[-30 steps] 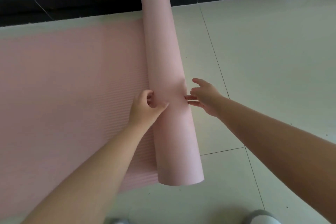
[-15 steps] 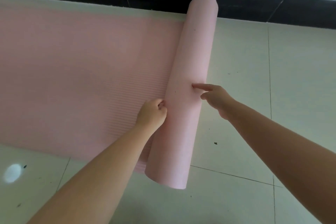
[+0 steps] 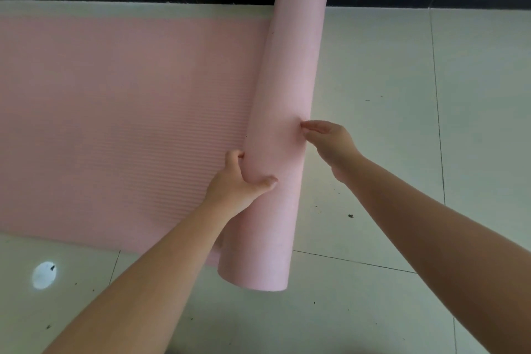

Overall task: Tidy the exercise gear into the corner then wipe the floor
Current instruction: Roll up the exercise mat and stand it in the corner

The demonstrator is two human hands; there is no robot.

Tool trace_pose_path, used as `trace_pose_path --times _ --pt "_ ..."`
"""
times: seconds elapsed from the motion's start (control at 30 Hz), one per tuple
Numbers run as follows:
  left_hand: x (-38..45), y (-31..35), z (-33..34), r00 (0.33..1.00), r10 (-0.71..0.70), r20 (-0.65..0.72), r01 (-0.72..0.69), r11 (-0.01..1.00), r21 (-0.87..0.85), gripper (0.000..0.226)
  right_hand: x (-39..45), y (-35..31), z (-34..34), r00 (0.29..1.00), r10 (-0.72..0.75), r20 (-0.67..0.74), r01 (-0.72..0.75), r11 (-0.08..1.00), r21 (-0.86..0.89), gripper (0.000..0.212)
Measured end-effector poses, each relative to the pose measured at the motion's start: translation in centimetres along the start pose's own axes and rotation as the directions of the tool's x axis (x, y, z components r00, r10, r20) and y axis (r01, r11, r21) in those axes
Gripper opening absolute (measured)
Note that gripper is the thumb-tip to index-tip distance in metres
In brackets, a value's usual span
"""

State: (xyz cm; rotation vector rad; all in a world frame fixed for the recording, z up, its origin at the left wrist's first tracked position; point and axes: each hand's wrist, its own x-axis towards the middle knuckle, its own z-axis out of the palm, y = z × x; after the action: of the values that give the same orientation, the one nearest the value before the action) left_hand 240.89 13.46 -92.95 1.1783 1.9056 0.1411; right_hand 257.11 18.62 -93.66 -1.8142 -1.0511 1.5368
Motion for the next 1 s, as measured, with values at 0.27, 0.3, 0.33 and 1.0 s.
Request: trace_pose_path --times 0.27,0.3,0.33,1.0 --pt "-0.3 -2.0 -0.6 0.997 -0.063 0.038 0.071 0.954 -0.292 0.064 -0.7 -0.7 2.0 0.996 -0.080 0.047 0.086 0.986 -0.142 0.041" --pt "-0.2 -2.3 -0.9 0.996 -0.067 0.058 0.083 0.941 -0.328 0.063 -0.6 -1.0 2.3 0.996 -0.074 0.047 0.079 0.988 -0.133 0.042" --pt "-0.2 -2.6 -1.2 0.995 -0.066 0.070 0.086 0.933 -0.350 0.061 -0.5 -1.1 2.6 0.997 -0.059 0.044 0.064 0.991 -0.117 0.042" --pt "-1.1 -1.5 -2.5 0.969 0.154 -0.195 -0.043 0.877 0.479 0.033 -2.5 -0.2 4.6 0.935 0.259 0.244 -0.270 0.963 0.014 0.037"
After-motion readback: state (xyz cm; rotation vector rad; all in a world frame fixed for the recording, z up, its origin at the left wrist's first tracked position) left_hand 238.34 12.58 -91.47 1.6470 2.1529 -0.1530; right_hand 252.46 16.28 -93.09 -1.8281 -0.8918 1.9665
